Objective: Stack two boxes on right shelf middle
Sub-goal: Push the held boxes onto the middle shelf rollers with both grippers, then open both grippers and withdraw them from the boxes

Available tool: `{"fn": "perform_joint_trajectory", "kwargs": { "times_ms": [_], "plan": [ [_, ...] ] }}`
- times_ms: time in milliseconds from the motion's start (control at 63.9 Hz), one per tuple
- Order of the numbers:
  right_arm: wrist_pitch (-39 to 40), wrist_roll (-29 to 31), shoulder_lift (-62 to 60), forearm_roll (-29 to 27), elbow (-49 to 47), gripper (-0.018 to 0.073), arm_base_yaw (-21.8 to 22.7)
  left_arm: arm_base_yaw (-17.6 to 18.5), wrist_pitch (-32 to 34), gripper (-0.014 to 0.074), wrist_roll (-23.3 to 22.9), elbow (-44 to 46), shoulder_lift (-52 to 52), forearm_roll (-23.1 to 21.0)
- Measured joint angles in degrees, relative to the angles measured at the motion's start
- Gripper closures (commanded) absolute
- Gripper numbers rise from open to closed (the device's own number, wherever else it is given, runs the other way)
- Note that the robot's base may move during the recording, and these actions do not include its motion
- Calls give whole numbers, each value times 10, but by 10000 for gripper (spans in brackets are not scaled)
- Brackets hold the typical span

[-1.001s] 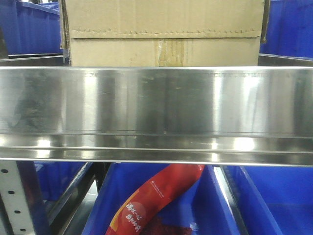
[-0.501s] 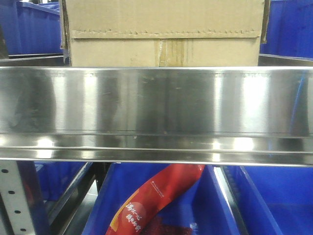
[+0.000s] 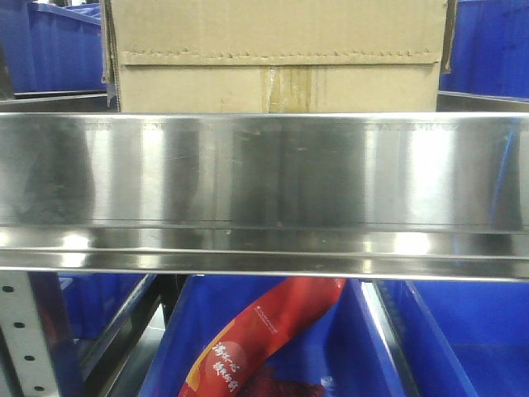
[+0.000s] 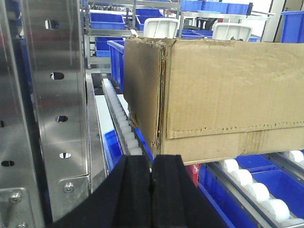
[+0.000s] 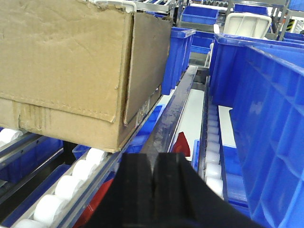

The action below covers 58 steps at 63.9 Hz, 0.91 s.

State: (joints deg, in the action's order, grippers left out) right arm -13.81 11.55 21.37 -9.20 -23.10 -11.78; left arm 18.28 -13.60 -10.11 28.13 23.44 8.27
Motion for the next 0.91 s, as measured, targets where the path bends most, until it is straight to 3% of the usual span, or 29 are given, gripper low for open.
{"fn": "perform_joint_trajectory", "kwargs": {
  "times_ms": [235,391,673,907],
  "plan": [
    [0,0,0,0,0,721,0,-5,3,708,0,-3,-8,-3],
    [0,0,0,0,1,721,0,-46,6,708,15,-40,-57,-11],
    [0,0,0,0,1,721,0,-136,39,708,65,-195,-200,-67],
    [1,0,0,0,1,721,0,-156,99,708,70,-280,-231,-78]
  ]
}}
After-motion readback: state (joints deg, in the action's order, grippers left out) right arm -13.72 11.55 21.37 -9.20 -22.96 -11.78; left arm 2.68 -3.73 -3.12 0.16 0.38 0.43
